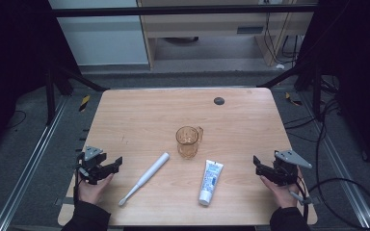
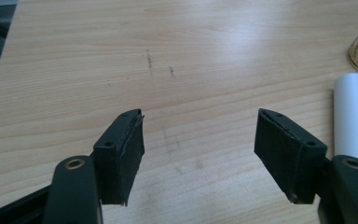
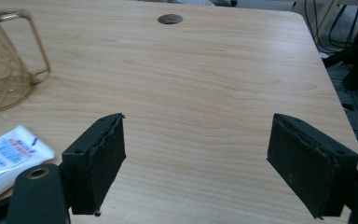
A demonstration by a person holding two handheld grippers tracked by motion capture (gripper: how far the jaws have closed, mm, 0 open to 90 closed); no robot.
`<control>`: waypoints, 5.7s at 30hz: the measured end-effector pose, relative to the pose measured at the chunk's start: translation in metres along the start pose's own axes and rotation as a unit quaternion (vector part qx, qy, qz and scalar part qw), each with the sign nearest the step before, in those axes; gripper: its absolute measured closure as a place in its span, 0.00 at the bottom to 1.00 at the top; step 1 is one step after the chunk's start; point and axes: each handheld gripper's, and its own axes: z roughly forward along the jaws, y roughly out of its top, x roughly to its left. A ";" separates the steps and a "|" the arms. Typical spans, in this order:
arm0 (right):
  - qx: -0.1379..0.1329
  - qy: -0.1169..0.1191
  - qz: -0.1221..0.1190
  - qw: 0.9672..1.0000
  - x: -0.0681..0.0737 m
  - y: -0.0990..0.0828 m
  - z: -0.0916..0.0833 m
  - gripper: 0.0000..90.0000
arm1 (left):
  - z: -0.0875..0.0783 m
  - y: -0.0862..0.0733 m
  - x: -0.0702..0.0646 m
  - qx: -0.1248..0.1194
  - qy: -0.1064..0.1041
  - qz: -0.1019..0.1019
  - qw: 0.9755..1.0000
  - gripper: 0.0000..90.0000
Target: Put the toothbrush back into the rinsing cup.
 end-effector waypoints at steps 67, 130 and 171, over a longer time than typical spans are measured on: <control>0.028 0.046 -0.035 0.998 0.020 -0.003 -0.003 0.40 | -0.016 -0.035 -0.063 0.150 -0.126 0.114 0.974 1.00; 0.031 0.046 -0.041 0.998 0.023 -0.003 0.003 0.40 | 0.015 0.028 -0.086 0.081 -0.117 0.154 0.978 1.00; 0.035 0.046 -0.044 0.997 0.023 -0.004 0.005 0.40 | 0.064 0.037 -0.063 0.122 -0.096 0.170 0.973 1.00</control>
